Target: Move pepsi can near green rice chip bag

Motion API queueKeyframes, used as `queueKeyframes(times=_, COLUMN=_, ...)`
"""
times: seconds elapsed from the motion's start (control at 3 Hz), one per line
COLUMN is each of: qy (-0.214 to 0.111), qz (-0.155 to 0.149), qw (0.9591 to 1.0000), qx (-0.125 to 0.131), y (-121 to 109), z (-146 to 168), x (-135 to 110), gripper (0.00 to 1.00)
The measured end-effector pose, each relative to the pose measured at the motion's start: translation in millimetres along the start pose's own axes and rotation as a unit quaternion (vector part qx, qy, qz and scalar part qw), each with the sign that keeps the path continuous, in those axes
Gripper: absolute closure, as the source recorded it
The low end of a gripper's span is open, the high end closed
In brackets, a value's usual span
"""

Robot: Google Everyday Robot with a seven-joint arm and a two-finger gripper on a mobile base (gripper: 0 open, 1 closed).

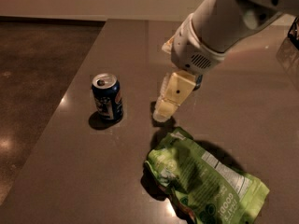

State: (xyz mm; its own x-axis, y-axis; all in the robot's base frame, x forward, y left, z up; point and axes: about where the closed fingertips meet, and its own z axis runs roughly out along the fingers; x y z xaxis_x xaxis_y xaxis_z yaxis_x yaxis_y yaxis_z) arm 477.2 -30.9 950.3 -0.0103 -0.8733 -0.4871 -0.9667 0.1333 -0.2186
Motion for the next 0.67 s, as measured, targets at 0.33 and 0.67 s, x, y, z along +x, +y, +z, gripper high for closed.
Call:
queueKeyframes(times=0.33, qy=-0.026, qz=0.001, qw=0.9997, qx=-0.003, y=0.5, z=32.0, x=-23.3, gripper=0.00)
queueKeyframes(times=0.67, qy=-0.047, qz=0.004, qw=0.9987, qx=-0.016, y=7.2, z=58.6, x=-44.8, gripper=0.00)
